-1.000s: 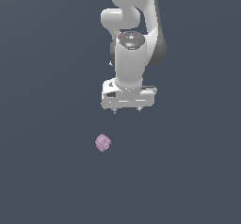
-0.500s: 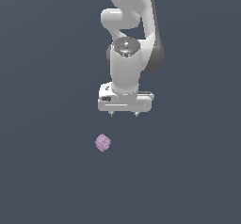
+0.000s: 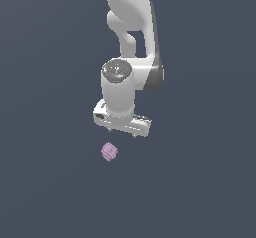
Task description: Pick up the object and move it to a goal position.
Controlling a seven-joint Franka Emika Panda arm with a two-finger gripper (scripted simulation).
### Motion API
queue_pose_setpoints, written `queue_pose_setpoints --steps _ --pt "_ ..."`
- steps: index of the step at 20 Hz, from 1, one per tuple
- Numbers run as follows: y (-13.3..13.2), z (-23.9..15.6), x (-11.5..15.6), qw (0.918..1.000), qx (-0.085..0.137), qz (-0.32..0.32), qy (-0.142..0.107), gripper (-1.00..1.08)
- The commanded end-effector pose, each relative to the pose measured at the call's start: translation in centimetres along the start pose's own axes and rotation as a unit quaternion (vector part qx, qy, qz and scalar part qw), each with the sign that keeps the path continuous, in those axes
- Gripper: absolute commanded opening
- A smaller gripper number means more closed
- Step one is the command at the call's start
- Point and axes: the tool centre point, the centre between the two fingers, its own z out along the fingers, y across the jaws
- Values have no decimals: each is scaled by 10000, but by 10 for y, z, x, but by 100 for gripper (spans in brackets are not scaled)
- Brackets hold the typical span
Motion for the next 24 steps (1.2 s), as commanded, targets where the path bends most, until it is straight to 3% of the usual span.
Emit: queue_pose_setpoints --steps 1,12,24 --pt "11 12 13 9990 -12 443 -23 100" --pt "43 48 46 9854 -76 1701 -66 100" --pt "48 61 50 9818 -92 1894 -72 100"
